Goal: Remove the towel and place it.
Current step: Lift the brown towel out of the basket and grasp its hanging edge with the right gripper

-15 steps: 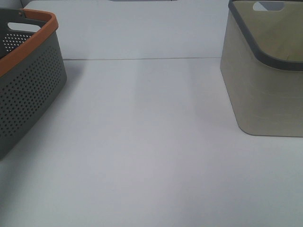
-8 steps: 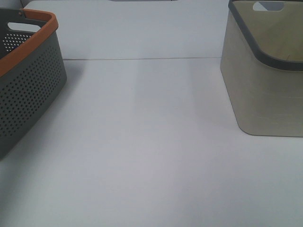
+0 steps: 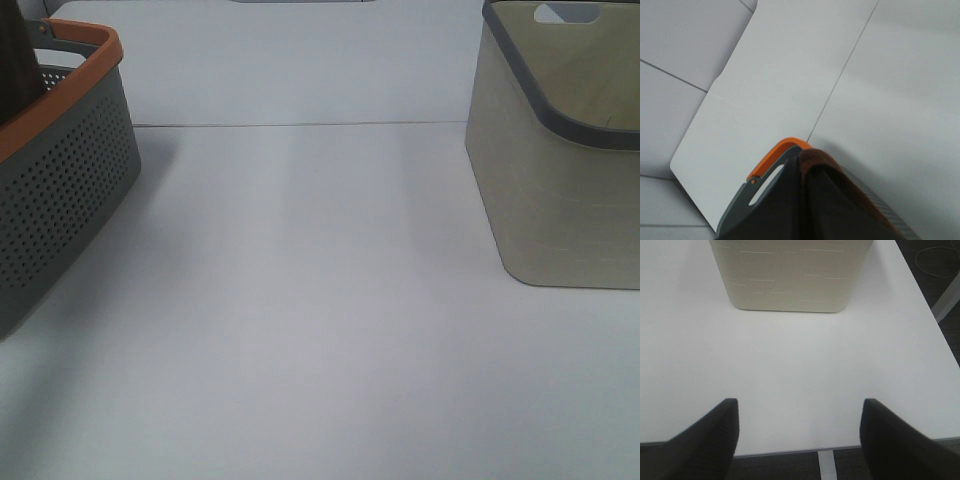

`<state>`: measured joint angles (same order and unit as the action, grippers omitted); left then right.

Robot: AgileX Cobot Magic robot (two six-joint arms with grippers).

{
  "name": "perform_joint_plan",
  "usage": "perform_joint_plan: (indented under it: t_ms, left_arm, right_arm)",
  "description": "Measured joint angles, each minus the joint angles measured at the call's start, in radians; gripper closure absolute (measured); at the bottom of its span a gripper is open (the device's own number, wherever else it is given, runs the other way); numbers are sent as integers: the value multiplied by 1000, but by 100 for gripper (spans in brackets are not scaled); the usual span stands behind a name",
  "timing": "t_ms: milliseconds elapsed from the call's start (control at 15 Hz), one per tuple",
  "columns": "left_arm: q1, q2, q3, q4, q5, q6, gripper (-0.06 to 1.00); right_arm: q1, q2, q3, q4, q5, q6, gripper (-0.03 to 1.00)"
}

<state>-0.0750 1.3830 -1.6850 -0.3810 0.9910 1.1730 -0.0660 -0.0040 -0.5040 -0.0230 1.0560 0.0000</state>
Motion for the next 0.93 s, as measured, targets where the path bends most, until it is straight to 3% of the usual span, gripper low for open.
perform_joint_plan:
  t_ms: [467,733,933]
  left_arm:
    - [-233,79,-41,4,-150,0,94]
    - [-415,252,-217,7,-157,0,94]
    - [-460,321,-264,0,-160,0,94]
  right_arm:
    - [0,0,0,35,-1,0,37]
    - [0,0,0,179,-29,-23,37]
    - [0,0,0,237,-33,-88,37]
